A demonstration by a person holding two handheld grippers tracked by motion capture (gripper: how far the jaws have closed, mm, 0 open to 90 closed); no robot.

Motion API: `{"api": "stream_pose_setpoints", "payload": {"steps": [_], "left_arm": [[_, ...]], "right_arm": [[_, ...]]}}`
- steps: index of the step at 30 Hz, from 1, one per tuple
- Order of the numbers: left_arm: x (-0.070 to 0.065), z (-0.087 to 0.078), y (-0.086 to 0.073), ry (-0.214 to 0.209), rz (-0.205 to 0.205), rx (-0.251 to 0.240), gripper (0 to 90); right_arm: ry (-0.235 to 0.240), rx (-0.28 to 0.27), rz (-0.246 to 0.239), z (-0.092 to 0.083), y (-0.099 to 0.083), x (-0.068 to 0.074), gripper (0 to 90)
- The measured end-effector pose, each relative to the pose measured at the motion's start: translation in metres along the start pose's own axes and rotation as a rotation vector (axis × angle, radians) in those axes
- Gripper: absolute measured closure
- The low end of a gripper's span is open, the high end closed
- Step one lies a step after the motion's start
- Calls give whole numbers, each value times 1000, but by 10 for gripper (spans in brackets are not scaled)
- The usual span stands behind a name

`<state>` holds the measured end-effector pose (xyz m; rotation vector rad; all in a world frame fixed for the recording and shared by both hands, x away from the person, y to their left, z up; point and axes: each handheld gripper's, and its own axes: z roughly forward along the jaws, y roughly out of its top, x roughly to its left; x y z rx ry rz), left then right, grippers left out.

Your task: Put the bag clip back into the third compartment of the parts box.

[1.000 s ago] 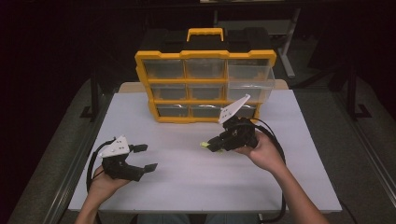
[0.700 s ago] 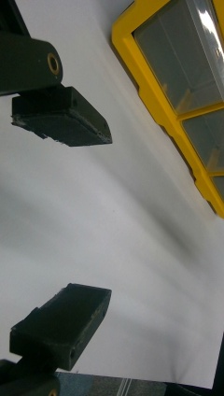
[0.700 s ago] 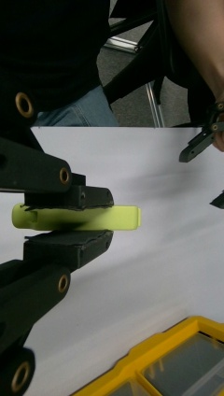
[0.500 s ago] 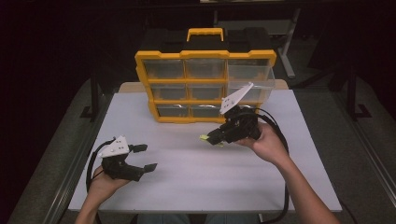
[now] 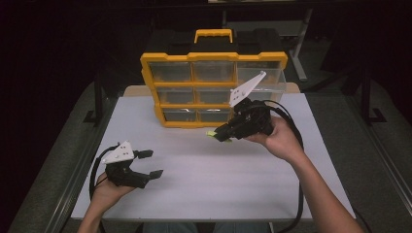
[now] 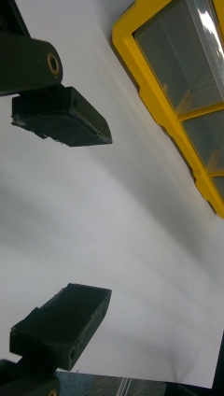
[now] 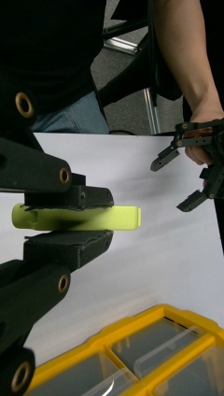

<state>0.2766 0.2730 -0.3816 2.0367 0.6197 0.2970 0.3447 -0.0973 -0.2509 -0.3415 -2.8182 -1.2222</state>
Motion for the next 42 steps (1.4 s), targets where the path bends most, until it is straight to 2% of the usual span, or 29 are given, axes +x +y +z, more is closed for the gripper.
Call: {"api": "stream_pose_setpoints", "payload": {"steps": [11,22,23,28,42], "left_arm": [[-1,0,0,0,-1,3,213],[-1,0,0,-1,-4,-1,213],[0,0,0,0,-3,4,213],[1,1,-1,-3,-3,4,213],[1,-1,0,-1,3,12,213]], "right_arm": [[-2,-5,-10,-14,11,-1,772],[-20,-18,-50,-29,26,-4,772],[-20,-16,-39,-30,27,-3,772],[-30,-22,-54,-37,34,-5,772],[-50,-39,-49,-59,48,-12,772]]}}
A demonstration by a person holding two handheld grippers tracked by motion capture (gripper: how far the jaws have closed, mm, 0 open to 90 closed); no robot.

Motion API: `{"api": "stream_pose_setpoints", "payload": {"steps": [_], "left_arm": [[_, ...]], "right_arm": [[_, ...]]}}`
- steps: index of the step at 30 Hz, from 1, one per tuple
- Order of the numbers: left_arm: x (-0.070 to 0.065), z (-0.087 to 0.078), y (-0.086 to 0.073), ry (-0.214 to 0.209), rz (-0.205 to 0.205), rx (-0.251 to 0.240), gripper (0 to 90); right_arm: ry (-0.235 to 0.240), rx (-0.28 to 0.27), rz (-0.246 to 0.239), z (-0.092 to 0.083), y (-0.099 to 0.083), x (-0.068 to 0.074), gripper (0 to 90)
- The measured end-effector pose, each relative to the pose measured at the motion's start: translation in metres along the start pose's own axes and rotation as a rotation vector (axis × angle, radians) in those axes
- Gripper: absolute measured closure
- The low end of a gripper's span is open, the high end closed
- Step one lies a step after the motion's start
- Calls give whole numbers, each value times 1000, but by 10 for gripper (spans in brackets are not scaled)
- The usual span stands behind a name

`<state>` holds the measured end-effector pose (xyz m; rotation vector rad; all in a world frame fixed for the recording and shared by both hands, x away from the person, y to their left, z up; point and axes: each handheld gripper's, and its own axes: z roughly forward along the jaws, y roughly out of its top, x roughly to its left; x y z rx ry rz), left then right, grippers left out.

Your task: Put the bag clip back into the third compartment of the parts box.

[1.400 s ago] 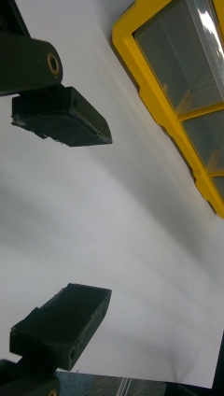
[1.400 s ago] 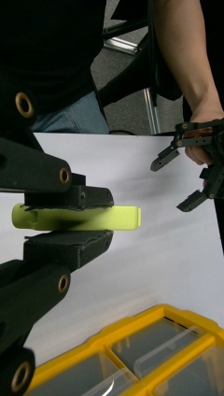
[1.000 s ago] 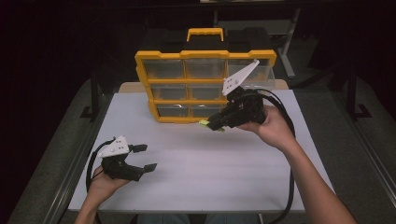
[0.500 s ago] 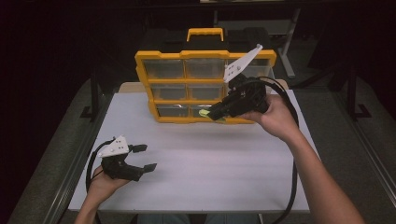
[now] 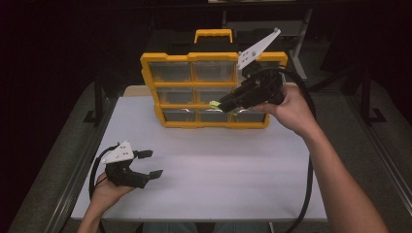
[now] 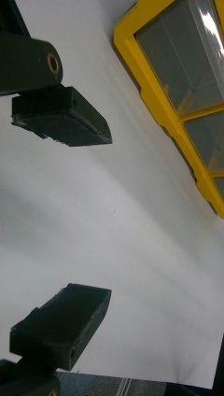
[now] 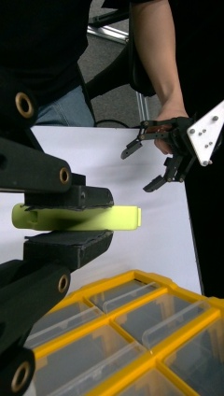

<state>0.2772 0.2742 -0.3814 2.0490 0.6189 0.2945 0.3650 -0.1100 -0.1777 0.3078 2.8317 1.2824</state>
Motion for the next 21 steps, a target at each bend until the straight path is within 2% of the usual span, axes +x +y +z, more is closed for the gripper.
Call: {"api": "stream_pose_setpoints", "payload": {"steps": [4,5,8,21], "left_arm": [[0,0,0,-1,-2,0,213],[-1,0,0,-2,-17,-4,213],[-1,0,0,-2,-23,-6,213],[-1,-1,0,-2,-19,-1,213]], "right_arm": [[-9,2,4,-7,4,-3,772],[-13,1,8,-9,5,-4,772],[-15,-10,15,-15,8,-7,772],[-45,0,35,-29,15,-19,772]]}}
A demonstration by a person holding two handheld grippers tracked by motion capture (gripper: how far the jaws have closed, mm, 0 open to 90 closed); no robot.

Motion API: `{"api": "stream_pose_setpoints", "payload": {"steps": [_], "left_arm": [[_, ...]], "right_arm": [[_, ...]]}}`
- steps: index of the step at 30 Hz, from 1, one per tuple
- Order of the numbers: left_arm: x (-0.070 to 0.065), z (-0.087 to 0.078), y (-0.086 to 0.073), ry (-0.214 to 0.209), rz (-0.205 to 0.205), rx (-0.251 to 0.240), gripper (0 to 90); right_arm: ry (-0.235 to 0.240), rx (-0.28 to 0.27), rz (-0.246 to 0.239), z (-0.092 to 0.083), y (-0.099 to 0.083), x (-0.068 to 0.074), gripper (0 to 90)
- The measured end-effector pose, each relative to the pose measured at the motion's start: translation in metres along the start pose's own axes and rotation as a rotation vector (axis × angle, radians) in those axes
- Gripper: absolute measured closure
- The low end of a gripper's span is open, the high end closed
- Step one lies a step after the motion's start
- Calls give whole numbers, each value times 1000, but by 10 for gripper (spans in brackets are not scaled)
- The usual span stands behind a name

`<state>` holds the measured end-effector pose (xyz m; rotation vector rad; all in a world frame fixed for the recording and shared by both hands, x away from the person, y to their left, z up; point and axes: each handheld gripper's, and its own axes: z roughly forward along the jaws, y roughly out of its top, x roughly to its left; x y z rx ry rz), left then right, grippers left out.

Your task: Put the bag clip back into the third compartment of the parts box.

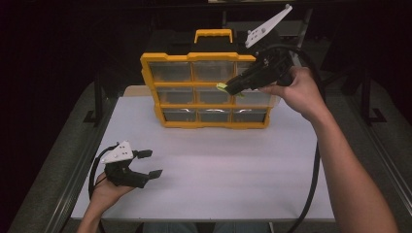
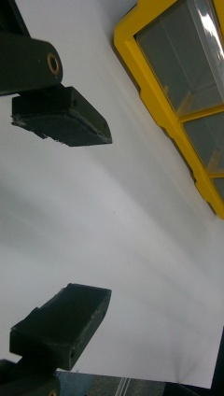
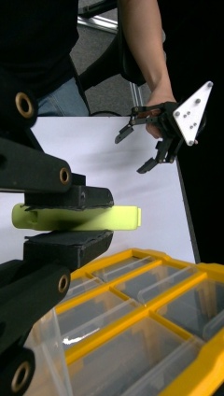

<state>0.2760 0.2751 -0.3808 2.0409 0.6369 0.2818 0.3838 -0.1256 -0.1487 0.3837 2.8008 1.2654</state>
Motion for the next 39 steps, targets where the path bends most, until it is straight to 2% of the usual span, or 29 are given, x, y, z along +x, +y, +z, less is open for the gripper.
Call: {"api": "stream_pose_setpoints", "payload": {"steps": [22,23,24,28,30,33,39], "left_arm": [[0,1,0,-5,0,-13,212],[0,1,0,-5,6,-8,211],[2,0,0,-4,24,8,212],[1,0,0,-5,15,-1,211],[0,1,0,-6,-4,-17,211],[2,0,0,-2,19,6,212],[2,0,0,-5,16,9,212]], "right_arm": [[-60,3,47,-25,10,-18,772],[-66,3,38,-26,10,-20,772],[-67,6,48,-26,10,-20,772],[-75,7,60,-30,9,-24,772],[-79,4,72,-32,9,-26,772],[-96,11,80,-35,8,-30,772],[-103,15,107,-42,6,-35,772]]}}
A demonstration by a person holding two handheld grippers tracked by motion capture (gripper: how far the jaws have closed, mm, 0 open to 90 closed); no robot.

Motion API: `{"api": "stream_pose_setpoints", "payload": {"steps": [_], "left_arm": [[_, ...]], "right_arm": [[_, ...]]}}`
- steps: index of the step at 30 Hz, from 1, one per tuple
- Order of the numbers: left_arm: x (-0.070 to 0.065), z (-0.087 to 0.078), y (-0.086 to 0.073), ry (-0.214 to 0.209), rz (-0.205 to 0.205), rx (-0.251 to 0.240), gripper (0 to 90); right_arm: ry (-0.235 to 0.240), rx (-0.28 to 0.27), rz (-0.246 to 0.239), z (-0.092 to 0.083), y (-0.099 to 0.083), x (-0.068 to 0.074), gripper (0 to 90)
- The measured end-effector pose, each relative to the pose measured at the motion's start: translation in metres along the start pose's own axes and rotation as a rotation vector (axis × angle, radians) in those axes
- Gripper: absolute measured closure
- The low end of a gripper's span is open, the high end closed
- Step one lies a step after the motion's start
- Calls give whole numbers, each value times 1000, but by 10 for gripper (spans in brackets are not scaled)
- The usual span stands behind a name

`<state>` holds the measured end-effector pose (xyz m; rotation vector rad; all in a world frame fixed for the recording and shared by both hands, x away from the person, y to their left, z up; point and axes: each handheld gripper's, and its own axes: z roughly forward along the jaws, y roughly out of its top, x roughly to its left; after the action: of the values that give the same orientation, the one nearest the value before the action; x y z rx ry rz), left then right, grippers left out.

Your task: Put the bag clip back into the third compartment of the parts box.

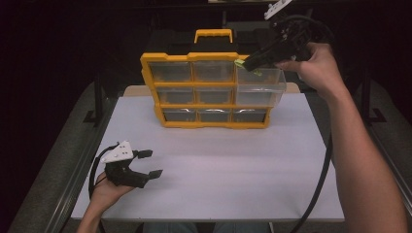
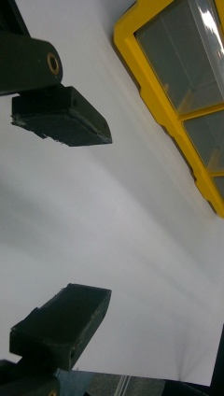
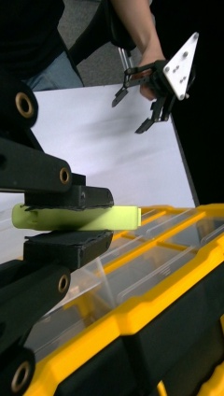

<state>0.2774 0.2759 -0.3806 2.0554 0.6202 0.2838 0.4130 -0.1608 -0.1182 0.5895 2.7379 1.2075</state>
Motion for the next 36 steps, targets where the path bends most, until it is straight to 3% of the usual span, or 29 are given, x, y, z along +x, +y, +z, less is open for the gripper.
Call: {"api": "stream_pose_setpoints", "payload": {"steps": [15,32,36], "left_arm": [[1,0,-1,1,-11,2,208],[2,1,-1,-1,-3,2,203],[0,3,-1,-3,-28,-15,203]], "right_arm": [[-48,-13,55,-11,-14,-20,772],[-59,-9,83,-9,-28,-29,771],[-59,-15,83,-9,-32,-30,771]]}}
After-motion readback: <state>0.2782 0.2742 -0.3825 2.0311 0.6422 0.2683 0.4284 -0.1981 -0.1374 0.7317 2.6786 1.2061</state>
